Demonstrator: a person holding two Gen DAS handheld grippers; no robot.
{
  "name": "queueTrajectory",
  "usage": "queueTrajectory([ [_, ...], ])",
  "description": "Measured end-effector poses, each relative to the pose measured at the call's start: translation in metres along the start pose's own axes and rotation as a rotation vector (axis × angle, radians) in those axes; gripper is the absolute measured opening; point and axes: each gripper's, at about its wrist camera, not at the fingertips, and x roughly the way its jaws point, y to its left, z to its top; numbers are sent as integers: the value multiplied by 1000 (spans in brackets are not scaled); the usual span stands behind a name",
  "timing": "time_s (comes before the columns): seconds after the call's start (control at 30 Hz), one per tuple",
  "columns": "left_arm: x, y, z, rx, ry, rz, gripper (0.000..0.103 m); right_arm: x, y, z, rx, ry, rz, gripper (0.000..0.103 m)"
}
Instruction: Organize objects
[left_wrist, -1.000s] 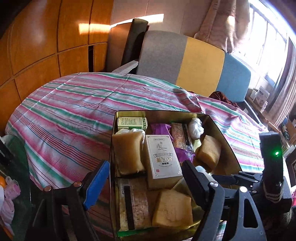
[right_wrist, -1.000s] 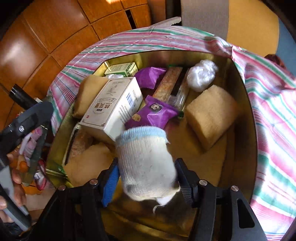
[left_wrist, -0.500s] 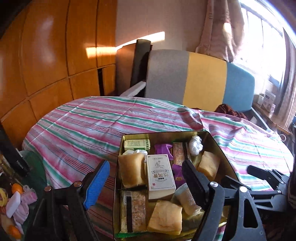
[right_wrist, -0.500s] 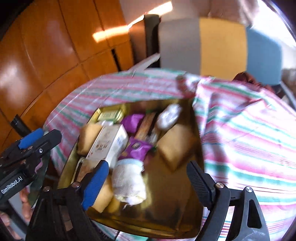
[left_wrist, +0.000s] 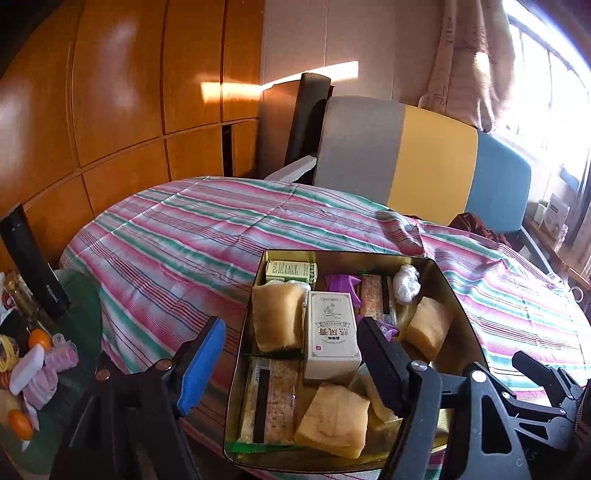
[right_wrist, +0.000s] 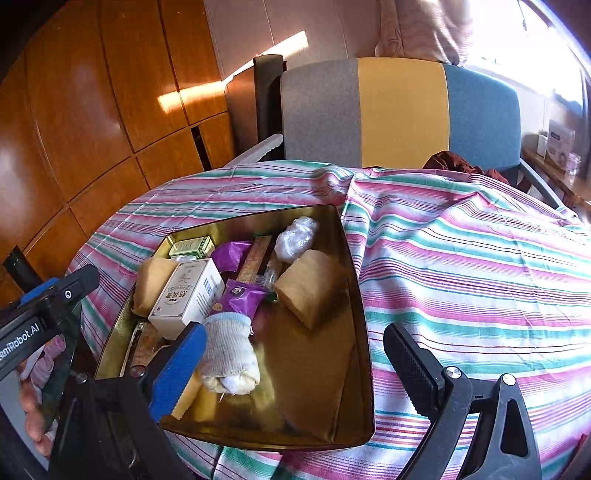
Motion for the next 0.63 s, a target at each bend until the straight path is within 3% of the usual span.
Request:
queueTrajectory([
  [0.1,4,5,-2,-20,20,-20,67,2,2,-3,-10,2,10,97],
  [0.23,6,6,-2,-22,31,-23,67,2,6,-6,-20,8,20,97],
  [0.63,-1,5,1,22,-36,-4,61,9,14,-9,-42,34,29,98],
])
